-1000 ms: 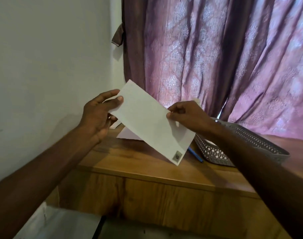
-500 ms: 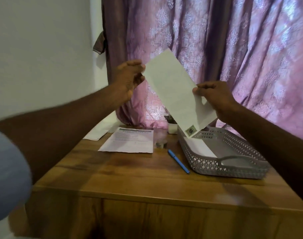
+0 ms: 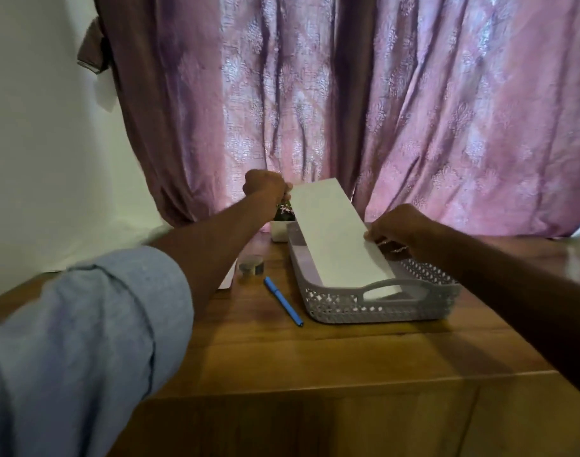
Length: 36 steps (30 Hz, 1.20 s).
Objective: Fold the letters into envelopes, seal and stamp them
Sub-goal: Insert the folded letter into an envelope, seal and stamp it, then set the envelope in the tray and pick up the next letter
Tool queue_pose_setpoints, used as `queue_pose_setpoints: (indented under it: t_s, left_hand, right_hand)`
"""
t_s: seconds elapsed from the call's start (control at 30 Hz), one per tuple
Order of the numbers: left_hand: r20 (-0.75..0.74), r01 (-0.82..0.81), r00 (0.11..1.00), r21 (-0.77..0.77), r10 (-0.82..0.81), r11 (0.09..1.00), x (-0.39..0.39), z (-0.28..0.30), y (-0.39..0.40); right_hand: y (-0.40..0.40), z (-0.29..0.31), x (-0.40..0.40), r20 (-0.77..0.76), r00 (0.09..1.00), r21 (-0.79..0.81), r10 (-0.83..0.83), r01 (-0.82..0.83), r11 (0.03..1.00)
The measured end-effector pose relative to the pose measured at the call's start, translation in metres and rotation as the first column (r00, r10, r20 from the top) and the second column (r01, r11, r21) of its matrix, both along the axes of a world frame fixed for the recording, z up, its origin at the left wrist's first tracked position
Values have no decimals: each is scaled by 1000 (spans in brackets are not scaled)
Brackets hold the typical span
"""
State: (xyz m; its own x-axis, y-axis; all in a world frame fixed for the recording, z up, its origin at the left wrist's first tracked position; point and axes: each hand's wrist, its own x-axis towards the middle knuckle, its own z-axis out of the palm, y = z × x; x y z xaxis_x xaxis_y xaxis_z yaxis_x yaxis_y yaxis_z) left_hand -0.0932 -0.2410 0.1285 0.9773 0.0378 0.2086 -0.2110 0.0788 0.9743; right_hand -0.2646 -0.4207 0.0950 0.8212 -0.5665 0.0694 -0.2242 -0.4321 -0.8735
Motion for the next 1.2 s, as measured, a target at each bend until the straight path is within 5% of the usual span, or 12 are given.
queue_pose_setpoints:
  t_s: [0.13, 0.27, 0.57, 0.73, 1.0, 1.2]
  left_hand:
    - [12, -27, 1000, 245, 25, 969, 14, -30, -11]
    - [179, -119, 983, 465, 38, 877, 14, -51, -10]
    - [450, -152, 891, 427, -64, 891, -19, -102, 33]
    - [353, 10, 917, 447, -187, 894, -26, -111, 31]
    - [358, -15, 919, 445, -163, 895, -31, -114, 28]
    - [361, -7, 914, 473, -187, 881, -33, -114, 30]
  right_hand:
    - [-6, -11, 10, -169, 984, -72, 47, -60, 996]
    - [-6, -24, 23, -299, 949, -70, 99, -125, 990]
    - [-13, -37, 47, -399, 911, -140, 108, -177, 974]
    - [0, -36, 60, -458, 885, -210, 90, -205, 956]
    - [15, -26, 63, -579, 810, -143, 95, -215, 966]
    - [37, -21, 67, -663, 747, -267, 44, -291, 918]
